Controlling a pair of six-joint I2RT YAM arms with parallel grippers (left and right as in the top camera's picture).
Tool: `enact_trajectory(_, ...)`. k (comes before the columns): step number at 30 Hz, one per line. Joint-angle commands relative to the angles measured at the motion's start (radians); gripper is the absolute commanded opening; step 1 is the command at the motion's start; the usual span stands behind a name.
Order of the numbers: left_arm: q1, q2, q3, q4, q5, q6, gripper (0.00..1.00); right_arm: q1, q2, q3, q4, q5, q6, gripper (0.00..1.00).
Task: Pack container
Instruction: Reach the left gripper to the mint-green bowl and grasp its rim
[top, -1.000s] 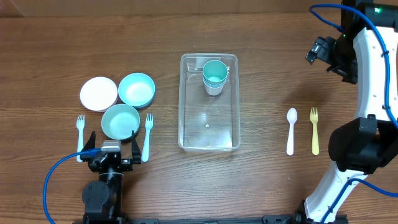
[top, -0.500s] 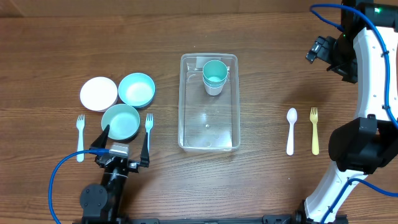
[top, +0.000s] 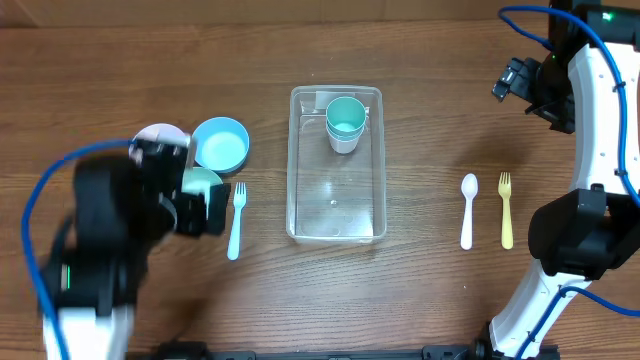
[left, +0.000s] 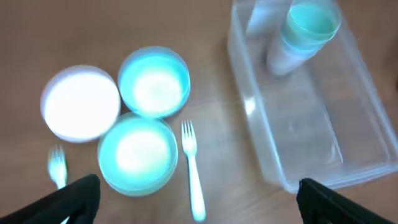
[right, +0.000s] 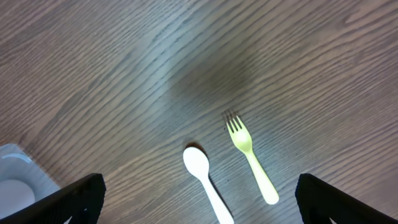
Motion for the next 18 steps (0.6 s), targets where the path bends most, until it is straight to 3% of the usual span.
enact_trajectory(1,0.0,0.278,0.19,-0.173,0.041,-0.032,1.0,0.001,-0.038,0.025,0.003,0.003,0.005,1.0)
enact_trajectory(4,0.0,0.423,0.216,-0.253,0.15,-0.063,1.0,0.001,-0.038,0.025,0.003,0.003,0.005,1.0)
enact_trajectory(8,0.0,0.529,0.212,-0.277,0.157,-0.11,0.99,0.001,-0.038,0.025,0.003,0.003,0.005,1.0)
enact_trajectory(13,-0.008,0.53,0.195,-0.233,-0.038,-0.243,0.96,0.001,-0.038,0.025,0.004,0.003,0.005,1.0)
enact_trajectory(18,-0.058,0.531,0.059,-0.081,-0.155,-0.239,0.83,0.001,-0.038,0.025,0.003,0.003,0.005,1.0)
